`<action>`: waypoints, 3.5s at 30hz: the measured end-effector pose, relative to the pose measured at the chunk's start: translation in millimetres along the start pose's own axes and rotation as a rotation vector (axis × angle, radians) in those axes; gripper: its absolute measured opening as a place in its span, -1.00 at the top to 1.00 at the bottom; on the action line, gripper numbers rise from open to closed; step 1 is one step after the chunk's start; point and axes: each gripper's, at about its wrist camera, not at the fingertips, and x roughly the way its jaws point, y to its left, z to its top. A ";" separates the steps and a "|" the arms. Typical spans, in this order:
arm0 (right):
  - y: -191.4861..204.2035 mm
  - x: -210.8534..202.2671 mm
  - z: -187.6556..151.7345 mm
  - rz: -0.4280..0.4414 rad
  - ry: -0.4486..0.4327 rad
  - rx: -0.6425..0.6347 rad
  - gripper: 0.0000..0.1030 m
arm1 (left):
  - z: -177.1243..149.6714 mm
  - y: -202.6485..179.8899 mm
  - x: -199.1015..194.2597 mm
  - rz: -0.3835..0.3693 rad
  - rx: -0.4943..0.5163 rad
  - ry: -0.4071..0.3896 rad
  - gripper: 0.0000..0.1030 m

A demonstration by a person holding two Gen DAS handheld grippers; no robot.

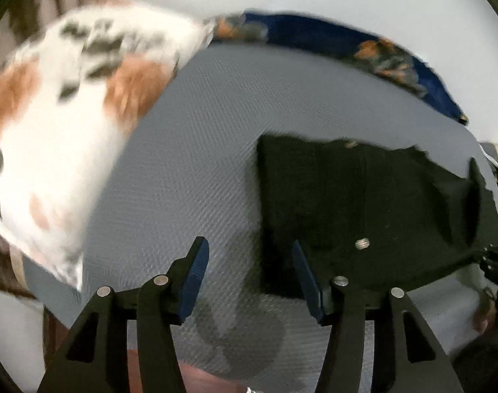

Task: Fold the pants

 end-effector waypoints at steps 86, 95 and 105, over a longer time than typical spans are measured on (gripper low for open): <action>-310.7 -132.1 -150.8 -0.380 -0.286 1.003 0.98 | -33.2 -317.2 99.3 -0.484 0.527 0.178 0.82; -305.3 -133.9 -166.1 -0.404 -0.294 1.021 0.99 | -34.2 -317.2 92.0 -0.507 0.582 0.173 0.82; -315.1 -134.0 -170.8 -0.368 -0.243 1.082 0.49 | -31.4 -313.9 96.1 -0.524 0.550 0.215 0.73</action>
